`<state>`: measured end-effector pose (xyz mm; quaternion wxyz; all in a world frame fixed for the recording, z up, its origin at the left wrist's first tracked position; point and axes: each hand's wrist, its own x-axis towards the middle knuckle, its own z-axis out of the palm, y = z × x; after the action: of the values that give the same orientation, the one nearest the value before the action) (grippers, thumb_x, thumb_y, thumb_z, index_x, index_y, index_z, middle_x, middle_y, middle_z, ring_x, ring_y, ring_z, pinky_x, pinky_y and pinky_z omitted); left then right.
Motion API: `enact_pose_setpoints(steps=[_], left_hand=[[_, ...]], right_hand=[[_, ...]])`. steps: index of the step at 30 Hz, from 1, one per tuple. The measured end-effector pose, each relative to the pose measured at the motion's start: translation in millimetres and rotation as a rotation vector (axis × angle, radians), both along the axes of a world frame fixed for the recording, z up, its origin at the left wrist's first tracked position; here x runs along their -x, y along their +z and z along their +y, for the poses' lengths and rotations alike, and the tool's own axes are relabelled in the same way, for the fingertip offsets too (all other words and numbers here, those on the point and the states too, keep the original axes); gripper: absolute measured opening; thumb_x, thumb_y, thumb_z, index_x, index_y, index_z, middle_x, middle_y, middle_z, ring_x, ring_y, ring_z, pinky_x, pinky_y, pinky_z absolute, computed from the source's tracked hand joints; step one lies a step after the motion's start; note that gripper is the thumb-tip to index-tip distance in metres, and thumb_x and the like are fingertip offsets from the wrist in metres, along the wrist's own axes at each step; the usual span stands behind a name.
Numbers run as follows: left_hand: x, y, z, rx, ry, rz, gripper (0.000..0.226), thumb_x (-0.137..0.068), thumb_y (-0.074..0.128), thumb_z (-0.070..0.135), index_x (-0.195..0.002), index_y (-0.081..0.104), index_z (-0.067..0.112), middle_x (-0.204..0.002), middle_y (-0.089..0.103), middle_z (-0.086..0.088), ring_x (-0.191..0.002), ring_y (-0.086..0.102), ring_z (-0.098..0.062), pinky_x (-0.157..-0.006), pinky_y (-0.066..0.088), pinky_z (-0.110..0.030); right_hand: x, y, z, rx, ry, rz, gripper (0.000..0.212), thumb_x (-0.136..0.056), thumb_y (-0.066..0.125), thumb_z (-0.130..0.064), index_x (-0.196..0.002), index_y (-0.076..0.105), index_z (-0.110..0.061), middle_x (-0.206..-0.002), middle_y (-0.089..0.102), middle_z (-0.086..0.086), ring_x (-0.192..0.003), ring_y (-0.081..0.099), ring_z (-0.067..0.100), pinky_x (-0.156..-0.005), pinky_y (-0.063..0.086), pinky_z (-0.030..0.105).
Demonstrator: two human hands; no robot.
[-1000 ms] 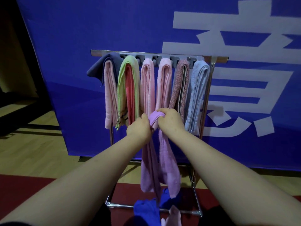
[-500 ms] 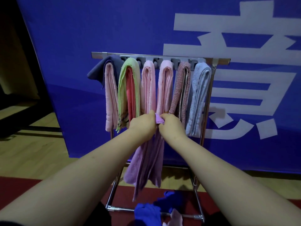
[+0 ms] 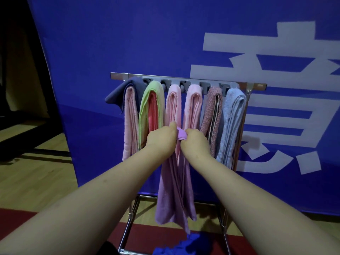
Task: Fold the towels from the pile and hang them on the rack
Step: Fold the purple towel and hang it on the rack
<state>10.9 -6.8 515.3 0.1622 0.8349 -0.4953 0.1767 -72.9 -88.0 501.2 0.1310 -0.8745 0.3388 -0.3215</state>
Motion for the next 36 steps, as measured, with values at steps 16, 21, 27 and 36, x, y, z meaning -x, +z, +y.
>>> enact_pose_setpoints(steps=[16, 21, 27, 36], left_hand=[[-63.3, 78.9, -39.7, 0.48, 0.004, -0.005, 0.004, -0.087, 0.047, 0.021, -0.089, 0.046, 0.018, -0.097, 0.054, -0.008, -0.086, 0.052, -0.031, -0.062, 0.033, -0.036], [-77.1, 106.1, -57.0, 0.484, -0.003, 0.055, 0.012, -0.084, 0.048, 0.008, -0.096, 0.047, 0.012, -0.102, 0.056, -0.013, -0.087, 0.055, -0.036, -0.062, 0.033, -0.037], [-93.6, 128.6, -77.0, 0.452, 0.023, 0.105, 0.019, -0.084, 0.047, -0.002, -0.09, 0.036, 0.012, -0.1, 0.048, -0.016, -0.081, 0.051, -0.037, -0.061, 0.03, -0.037], [-112.1, 110.5, -93.8, 0.426, 0.003, 0.066, 0.02, -0.084, 0.049, -0.002, -0.098, 0.042, 0.011, -0.106, 0.048, -0.012, -0.085, 0.056, -0.034, -0.061, 0.034, -0.037]], right_hand=[[-42.5, 100.7, -35.9, 0.142, 0.04, -0.214, 0.005, -0.085, 0.05, -0.006, -0.088, 0.049, -0.01, -0.101, 0.055, 0.017, -0.093, 0.054, 0.036, -0.066, 0.034, 0.033], [-58.1, 123.9, -52.4, 0.176, 0.011, -0.172, 0.014, -0.081, 0.052, -0.001, -0.094, 0.053, -0.005, -0.103, 0.058, 0.02, -0.097, 0.053, 0.037, -0.068, 0.031, 0.033], [-88.8, 143.9, -70.0, 0.2, -0.032, -0.101, 0.017, -0.081, 0.051, 0.0, -0.085, 0.043, -0.013, -0.1, 0.059, 0.016, -0.091, 0.057, 0.038, -0.074, 0.043, 0.042], [-107.5, 144.7, -85.0, 0.247, -0.092, 0.042, 0.014, -0.083, 0.049, -0.002, -0.088, 0.05, -0.015, -0.104, 0.063, 0.011, -0.1, 0.061, 0.035, -0.075, 0.042, 0.039]])
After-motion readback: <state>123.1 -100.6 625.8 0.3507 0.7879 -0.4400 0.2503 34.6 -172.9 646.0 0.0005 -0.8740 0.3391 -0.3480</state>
